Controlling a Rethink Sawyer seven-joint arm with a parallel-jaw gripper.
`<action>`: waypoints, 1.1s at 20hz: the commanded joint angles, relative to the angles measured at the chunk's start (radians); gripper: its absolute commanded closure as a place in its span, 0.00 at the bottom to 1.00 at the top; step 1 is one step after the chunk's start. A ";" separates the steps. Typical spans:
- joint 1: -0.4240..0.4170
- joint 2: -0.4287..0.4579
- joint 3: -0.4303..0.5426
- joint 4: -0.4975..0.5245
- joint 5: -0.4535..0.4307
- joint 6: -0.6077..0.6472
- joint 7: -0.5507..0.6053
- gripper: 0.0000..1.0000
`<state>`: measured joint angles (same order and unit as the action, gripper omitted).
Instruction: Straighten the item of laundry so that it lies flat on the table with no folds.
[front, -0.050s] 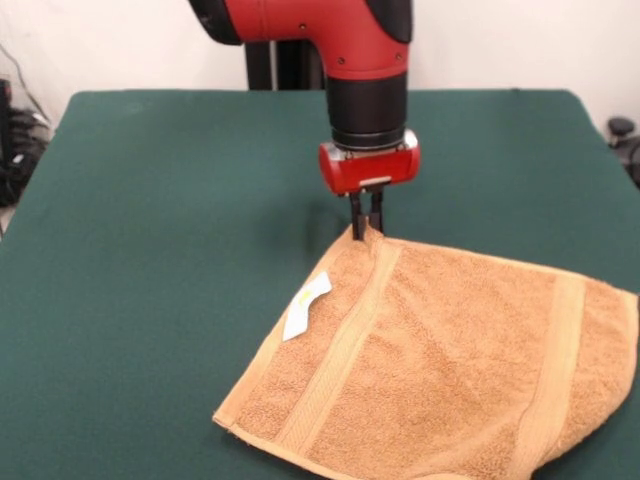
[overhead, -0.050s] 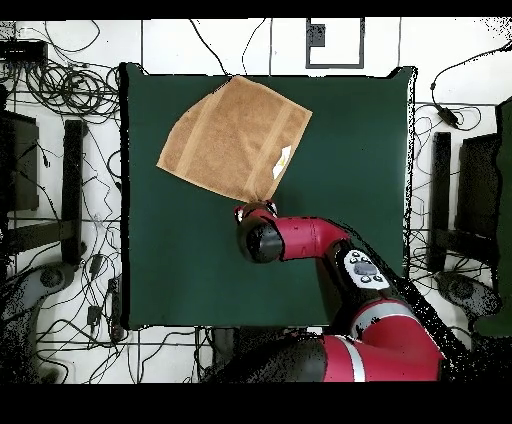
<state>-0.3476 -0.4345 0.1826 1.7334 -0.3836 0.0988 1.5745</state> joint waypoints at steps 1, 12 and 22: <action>0.036 0.162 -0.016 -0.063 -0.014 -0.076 0.143 1.00; -0.057 0.017 -0.010 0.127 -0.061 -0.063 0.117 1.00; -0.282 -0.092 0.039 0.281 -0.198 -0.040 0.030 1.00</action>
<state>-0.5515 -0.5061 0.1788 1.8712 -0.4868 0.0455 1.5745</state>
